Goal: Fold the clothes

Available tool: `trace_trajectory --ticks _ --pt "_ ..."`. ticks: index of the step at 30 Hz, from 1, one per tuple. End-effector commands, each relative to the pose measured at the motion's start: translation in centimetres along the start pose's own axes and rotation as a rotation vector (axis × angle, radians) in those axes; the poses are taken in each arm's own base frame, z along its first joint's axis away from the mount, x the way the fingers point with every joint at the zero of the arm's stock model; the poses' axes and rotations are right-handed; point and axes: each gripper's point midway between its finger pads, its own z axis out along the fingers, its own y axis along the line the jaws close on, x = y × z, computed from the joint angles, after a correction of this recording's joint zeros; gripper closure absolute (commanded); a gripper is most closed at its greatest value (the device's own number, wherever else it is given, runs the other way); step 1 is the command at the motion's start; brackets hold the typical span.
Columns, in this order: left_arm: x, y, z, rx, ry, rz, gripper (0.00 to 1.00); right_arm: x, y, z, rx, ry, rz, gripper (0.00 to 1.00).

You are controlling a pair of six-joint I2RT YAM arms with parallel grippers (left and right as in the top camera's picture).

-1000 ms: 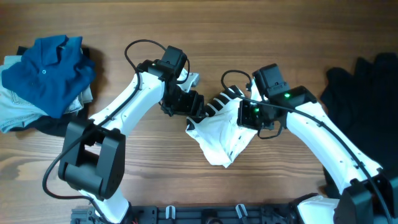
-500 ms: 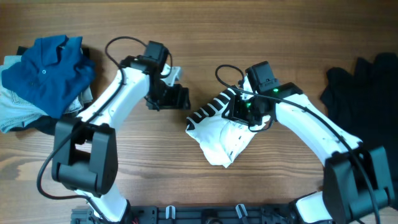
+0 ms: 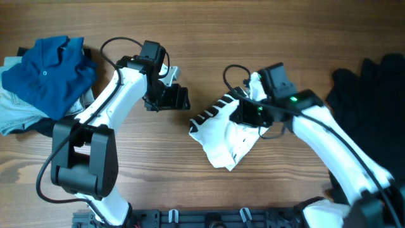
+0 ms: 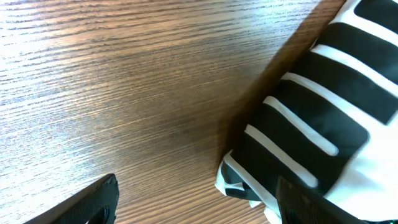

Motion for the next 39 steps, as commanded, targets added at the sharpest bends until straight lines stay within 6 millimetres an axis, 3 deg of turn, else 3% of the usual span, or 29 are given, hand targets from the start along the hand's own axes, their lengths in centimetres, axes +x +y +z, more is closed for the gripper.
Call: trace_trajectory --ticks 1,8,13,16,21,25,29,32,35,37,39 --pt "0.3 0.2 0.4 -0.003 0.011 0.009 0.17 1.2 -2.0 -1.8 0.133 -0.002 0.005 0.96" --pt "0.0 0.1 0.4 0.005 -0.001 0.013 0.13 3.5 -7.1 -0.1 0.325 0.064 0.156 0.96" --pt "0.6 -2.2 0.7 0.088 0.026 0.046 0.14 0.5 -8.5 0.8 0.332 -0.046 0.174 0.80" --pt "1.5 -3.7 1.3 0.093 0.051 0.108 0.23 -0.3 -9.2 1.4 0.332 -0.055 0.189 0.96" --pt "3.8 -5.8 3.3 0.085 0.103 0.197 0.44 -0.8 -10.3 4.4 0.322 -0.003 0.174 0.96" --pt "4.9 -6.3 4.1 0.079 0.131 0.220 0.46 -1.4 -13.4 6.2 0.405 -0.015 0.267 0.96" --pt "5.5 -4.9 4.7 0.015 0.145 0.216 0.43 -2.1 -16.9 5.0 0.474 -0.069 0.456 0.96" --pt "5.8 -3.6 5.0 -0.048 0.149 0.213 0.45 -2.9 -16.6 4.1 0.404 -0.077 0.443 0.96" --pt "5.6 -2.8 5.0 -0.089 0.142 0.213 0.56 -4.0 -13.8 3.2 0.255 -0.064 0.266 0.93" --pt "5.1 -3.5 4.8 -0.045 0.122 0.207 0.56 -4.1 -11.4 2.3 0.161 -0.066 0.157 0.85" --pt "4.2 -5.0 3.9 0.047 0.099 0.198 0.47 -3.9 -10.0 0.9 0.130 -0.079 0.107 0.85"
